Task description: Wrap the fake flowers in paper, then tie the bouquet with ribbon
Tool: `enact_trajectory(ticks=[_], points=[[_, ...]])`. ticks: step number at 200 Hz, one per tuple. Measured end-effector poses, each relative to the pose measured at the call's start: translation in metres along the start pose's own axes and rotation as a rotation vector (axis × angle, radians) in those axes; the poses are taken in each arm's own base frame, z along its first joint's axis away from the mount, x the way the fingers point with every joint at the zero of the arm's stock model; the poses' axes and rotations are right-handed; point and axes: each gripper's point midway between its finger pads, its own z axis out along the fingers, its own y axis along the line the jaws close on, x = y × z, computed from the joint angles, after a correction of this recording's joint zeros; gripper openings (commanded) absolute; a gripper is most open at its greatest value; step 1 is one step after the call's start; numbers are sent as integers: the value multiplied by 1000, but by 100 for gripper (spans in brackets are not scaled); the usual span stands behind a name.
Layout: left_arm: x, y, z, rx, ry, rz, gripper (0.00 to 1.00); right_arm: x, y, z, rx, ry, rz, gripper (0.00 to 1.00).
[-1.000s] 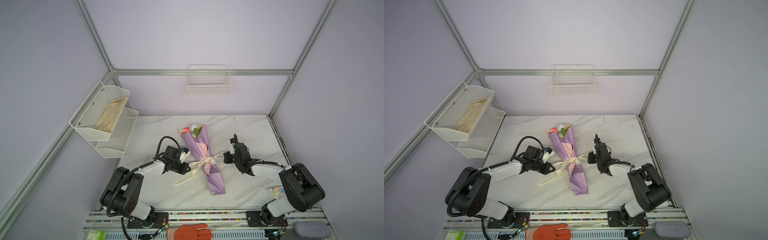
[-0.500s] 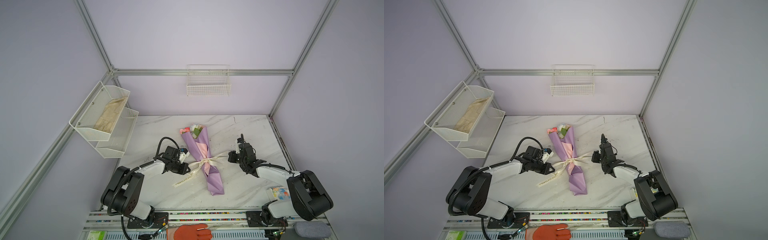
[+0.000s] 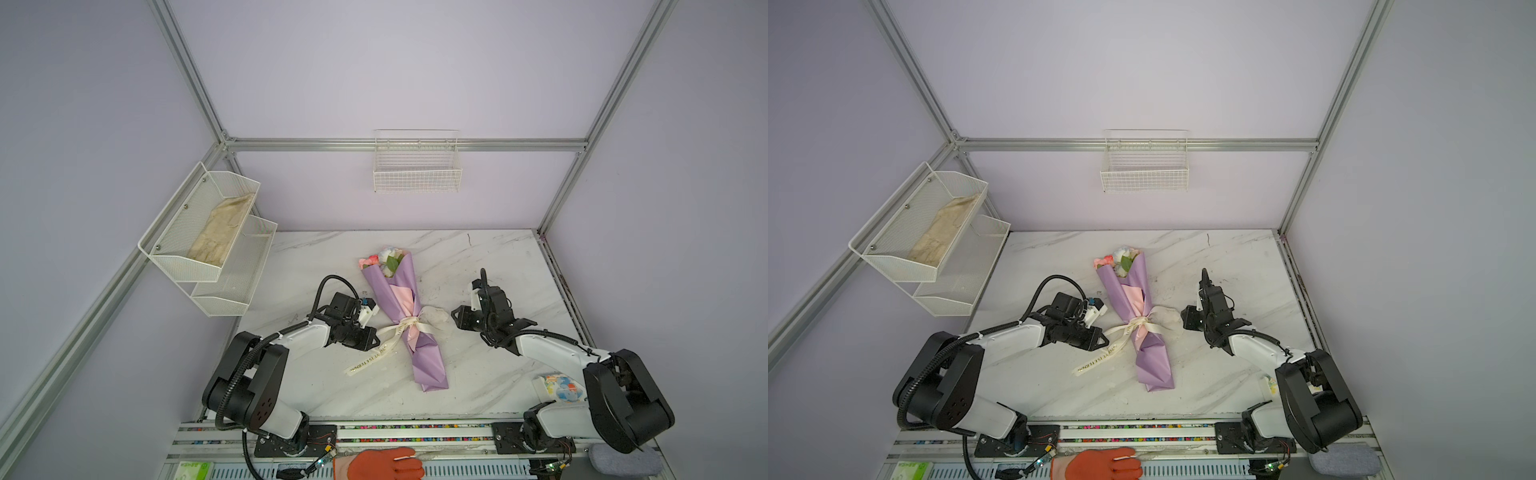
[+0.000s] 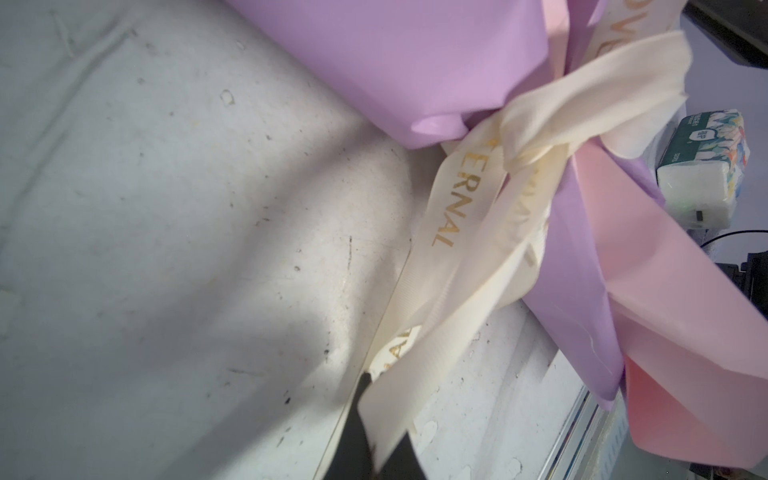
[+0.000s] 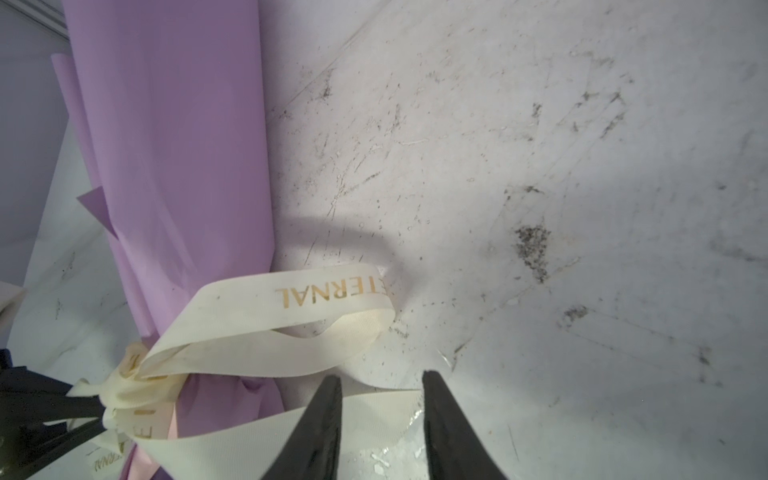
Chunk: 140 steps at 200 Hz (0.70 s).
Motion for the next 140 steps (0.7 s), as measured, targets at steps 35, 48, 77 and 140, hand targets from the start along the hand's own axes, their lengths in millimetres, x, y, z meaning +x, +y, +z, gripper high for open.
enact_trajectory(ticks=[35, 48, 77, 140], points=[[-14, -6, -4, 11, -22, 28, 0, -21, 31, -10, -97, 4, 106, 41], [-17, -7, -5, 15, -26, 32, 0, -26, 46, -11, -175, -2, 180, 42], [-15, -7, -3, 20, -14, 31, 0, -15, 78, -1, -275, 46, 318, 45], [-14, -8, -3, 28, -7, 29, 0, 15, 80, 30, -263, 117, 574, 48]])
